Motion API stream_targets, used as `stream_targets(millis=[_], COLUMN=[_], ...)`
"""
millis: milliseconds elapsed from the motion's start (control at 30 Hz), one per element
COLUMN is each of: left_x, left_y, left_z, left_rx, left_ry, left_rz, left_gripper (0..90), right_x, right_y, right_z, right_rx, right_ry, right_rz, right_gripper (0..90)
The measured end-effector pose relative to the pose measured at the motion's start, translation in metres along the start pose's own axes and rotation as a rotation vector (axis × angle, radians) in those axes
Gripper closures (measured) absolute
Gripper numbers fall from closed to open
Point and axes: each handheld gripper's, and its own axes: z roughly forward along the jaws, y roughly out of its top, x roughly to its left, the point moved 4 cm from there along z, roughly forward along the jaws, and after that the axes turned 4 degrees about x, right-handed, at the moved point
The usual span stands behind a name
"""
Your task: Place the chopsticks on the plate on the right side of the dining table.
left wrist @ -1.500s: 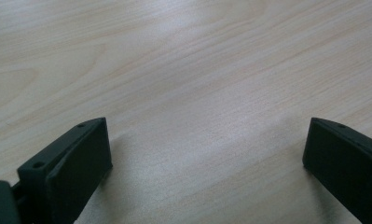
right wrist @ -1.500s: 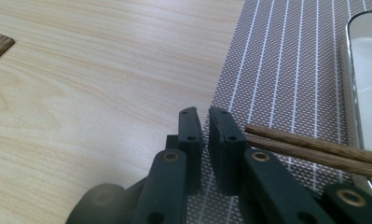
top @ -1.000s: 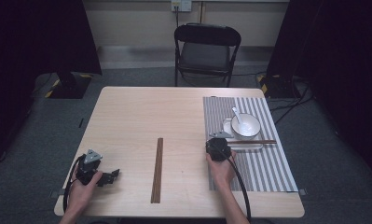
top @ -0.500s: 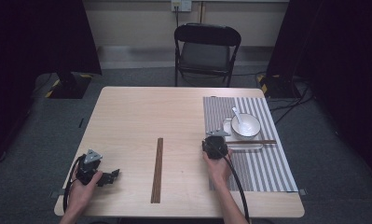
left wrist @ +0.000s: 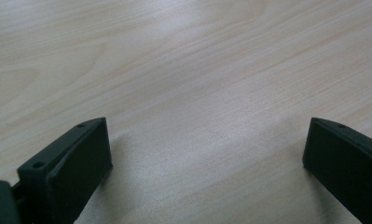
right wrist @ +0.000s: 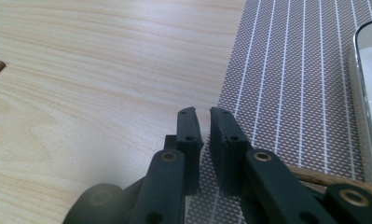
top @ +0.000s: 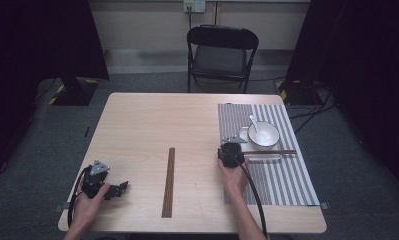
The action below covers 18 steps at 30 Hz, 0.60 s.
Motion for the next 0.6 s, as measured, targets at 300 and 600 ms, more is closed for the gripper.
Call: stream_targets(millis=[300,600], left_x=[0.0003,0.0001], left_y=[0.0,0.0], left_z=[-0.0002,-0.0001], left_rx=[0.002,0.001], left_ry=[0.002,0.001], left_rz=[0.004,0.002], left_gripper=[0.4,0.4], right_x=[-0.0007,0.003], right_y=[-0.0007,-0.0005], right_z=[-0.0002,-0.0026], right_rx=[0.003,0.0], right_ry=[-0.011,0.009], right_rz=[0.002,-0.011], right_gripper=[82.5,81.5])
